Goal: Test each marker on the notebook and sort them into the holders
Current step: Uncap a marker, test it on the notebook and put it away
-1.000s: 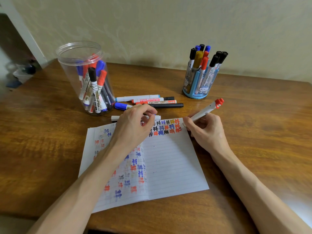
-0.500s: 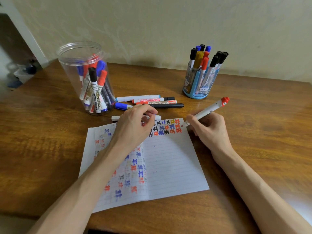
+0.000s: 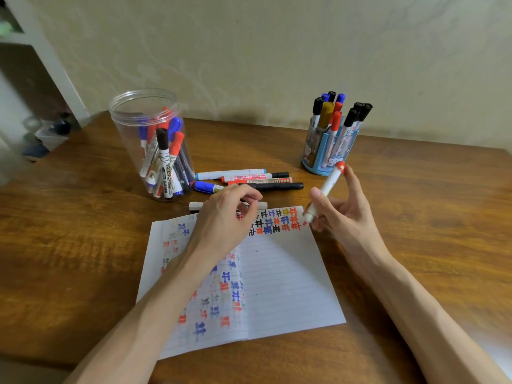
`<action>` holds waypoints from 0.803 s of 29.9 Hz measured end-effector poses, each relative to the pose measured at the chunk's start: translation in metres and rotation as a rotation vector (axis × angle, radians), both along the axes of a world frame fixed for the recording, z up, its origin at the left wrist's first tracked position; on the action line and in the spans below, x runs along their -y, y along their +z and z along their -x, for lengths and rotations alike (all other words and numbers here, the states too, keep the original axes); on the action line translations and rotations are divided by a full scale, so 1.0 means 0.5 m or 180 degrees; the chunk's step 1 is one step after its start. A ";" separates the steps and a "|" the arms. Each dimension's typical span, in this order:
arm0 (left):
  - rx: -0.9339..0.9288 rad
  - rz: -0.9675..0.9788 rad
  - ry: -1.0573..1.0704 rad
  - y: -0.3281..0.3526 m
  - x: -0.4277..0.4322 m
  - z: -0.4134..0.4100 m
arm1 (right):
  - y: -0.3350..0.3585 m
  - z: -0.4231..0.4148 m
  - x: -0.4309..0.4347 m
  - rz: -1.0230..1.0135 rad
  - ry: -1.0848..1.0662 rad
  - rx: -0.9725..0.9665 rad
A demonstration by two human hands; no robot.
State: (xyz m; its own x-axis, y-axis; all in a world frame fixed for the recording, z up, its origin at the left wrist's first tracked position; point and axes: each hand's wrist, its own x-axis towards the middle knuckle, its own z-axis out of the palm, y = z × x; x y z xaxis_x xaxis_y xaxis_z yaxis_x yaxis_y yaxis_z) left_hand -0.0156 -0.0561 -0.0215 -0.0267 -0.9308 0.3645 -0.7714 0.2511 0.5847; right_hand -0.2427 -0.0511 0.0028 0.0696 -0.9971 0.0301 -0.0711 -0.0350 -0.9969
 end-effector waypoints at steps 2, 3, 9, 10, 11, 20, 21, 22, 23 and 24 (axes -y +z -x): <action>-0.0010 0.0008 -0.0012 0.000 0.000 0.000 | 0.004 0.000 -0.003 0.0039 0.0086 -0.0197; -0.0008 0.0001 -0.0012 0.001 -0.001 0.000 | 0.006 -0.001 -0.004 0.0093 0.0137 -0.0282; 0.0000 -0.0040 0.0006 0.003 -0.002 0.002 | -0.003 -0.005 0.000 0.0210 0.0210 -0.0402; -0.0001 -0.0047 0.0007 0.004 -0.002 0.003 | -0.004 -0.005 0.001 0.0214 0.0212 -0.0416; 0.0002 -0.0056 0.0010 0.005 -0.003 0.003 | -0.005 -0.005 0.000 0.0202 0.0215 -0.0419; -0.0025 -0.0055 -0.0021 0.007 -0.008 0.003 | -0.010 -0.006 -0.001 0.0300 0.0364 -0.0451; -0.0074 -0.0050 -0.0082 0.009 -0.009 0.003 | -0.011 -0.007 -0.001 0.0348 0.0428 -0.0452; -0.0157 -0.0049 -0.0175 0.012 -0.011 0.004 | -0.012 -0.009 -0.002 0.0415 0.0510 -0.0454; -0.0279 -0.0071 -0.0297 0.016 -0.013 0.006 | -0.012 -0.012 -0.003 0.0495 0.0605 -0.0479; -0.0451 -0.0121 -0.0440 0.023 -0.016 0.010 | -0.012 -0.016 -0.004 0.0572 0.0713 -0.0511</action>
State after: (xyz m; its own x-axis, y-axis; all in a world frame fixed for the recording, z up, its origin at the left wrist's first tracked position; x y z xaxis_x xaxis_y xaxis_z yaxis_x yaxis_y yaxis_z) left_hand -0.0207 -0.0480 -0.0100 -0.1061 -0.9351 0.3382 -0.6405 0.3245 0.6961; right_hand -0.2349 -0.0491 -0.0032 0.3047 -0.9362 0.1751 -0.1973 -0.2419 -0.9500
